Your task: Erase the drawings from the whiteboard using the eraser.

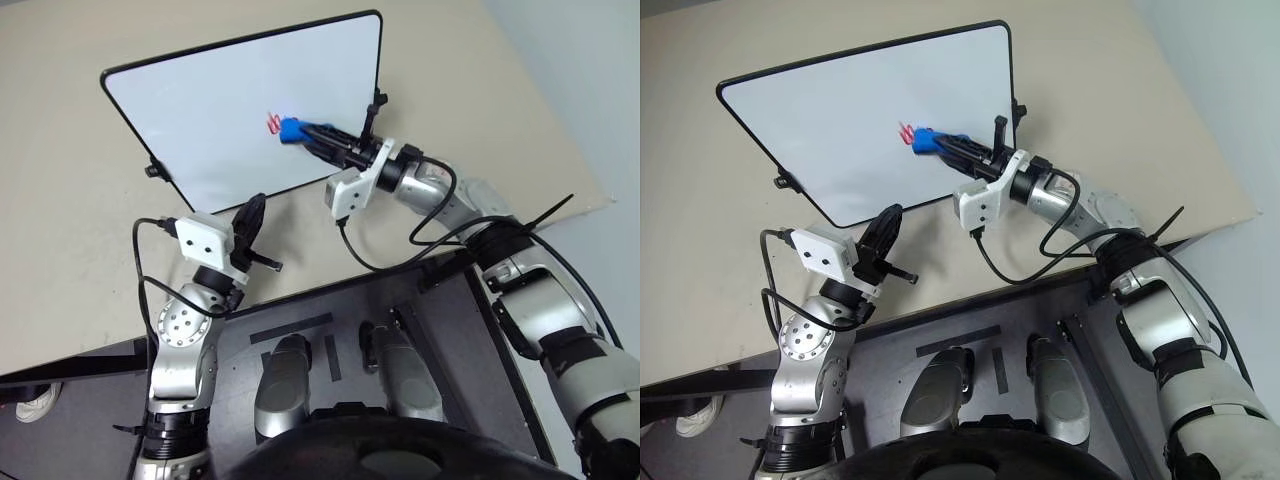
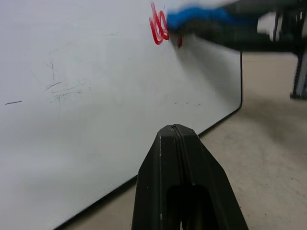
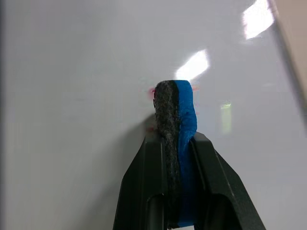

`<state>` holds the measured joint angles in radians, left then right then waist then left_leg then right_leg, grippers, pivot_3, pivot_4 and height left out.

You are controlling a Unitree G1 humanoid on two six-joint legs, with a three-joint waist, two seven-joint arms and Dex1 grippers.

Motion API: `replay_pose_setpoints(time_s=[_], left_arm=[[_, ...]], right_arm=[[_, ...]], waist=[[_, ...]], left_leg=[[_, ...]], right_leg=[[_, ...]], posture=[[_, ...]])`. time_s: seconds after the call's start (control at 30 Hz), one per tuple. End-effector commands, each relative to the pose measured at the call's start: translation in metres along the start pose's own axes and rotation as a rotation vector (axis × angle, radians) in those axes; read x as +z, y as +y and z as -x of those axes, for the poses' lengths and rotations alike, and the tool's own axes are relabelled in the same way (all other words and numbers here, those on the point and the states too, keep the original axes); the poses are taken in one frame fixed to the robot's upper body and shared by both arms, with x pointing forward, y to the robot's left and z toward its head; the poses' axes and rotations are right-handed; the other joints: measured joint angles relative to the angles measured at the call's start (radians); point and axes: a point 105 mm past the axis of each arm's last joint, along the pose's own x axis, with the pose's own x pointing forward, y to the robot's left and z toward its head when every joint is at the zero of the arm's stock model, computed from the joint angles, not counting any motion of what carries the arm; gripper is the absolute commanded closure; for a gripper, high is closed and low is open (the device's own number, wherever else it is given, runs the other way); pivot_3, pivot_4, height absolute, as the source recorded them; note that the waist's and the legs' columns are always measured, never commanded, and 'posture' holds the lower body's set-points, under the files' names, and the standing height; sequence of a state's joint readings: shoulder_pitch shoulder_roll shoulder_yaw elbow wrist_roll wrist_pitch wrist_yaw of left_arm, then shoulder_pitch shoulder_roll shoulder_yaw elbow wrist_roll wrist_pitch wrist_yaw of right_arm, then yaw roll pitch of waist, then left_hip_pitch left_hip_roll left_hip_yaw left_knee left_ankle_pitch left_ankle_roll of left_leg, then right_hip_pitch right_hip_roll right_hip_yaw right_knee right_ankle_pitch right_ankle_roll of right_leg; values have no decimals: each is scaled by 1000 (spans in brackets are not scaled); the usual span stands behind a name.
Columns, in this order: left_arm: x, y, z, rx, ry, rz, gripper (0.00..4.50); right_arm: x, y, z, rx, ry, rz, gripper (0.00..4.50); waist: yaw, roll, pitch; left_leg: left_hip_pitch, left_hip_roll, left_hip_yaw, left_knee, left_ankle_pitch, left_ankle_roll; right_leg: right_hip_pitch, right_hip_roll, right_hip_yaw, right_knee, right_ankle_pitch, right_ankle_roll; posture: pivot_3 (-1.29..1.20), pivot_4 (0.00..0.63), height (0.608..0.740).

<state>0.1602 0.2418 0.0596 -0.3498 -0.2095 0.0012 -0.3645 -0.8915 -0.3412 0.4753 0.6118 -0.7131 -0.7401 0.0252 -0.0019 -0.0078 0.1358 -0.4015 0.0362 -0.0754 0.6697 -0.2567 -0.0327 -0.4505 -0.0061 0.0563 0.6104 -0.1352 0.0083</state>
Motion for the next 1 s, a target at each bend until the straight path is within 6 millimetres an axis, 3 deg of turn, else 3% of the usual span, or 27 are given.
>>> replay_pose_setpoints(time_s=[0.03, 0.43, 1.0], left_arm=[[8, -1, -2, -5, -38, -9, 4500], [9, 0, -3, -8, -42, -15, 4500], [10, -1, -5, -15, -46, -14, 4500]], right_arm=[[-2, -25, 0, -92, 1, 40, 4264], [-6, 24, 12, 64, 32, -27, 4264], [-6, 25, 11, 76, 26, -43, 4264]], waist=[[0, 0, 0], [0, 0, 0], [0, 0, 0]], left_leg=[[0, 0, 0, 0, 0, 0], [-1, 0, 0, 0, -1, 0], [0, 0, 0, 0, -1, 0]], right_leg=[[0, 0, 0, 0, 0, 0], [0, 0, 0, 0, 0, 0], [0, 0, 0, 0, 0, 0]], posture=[[0, 150, 740], [0, 150, 740], [0, 150, 740]])
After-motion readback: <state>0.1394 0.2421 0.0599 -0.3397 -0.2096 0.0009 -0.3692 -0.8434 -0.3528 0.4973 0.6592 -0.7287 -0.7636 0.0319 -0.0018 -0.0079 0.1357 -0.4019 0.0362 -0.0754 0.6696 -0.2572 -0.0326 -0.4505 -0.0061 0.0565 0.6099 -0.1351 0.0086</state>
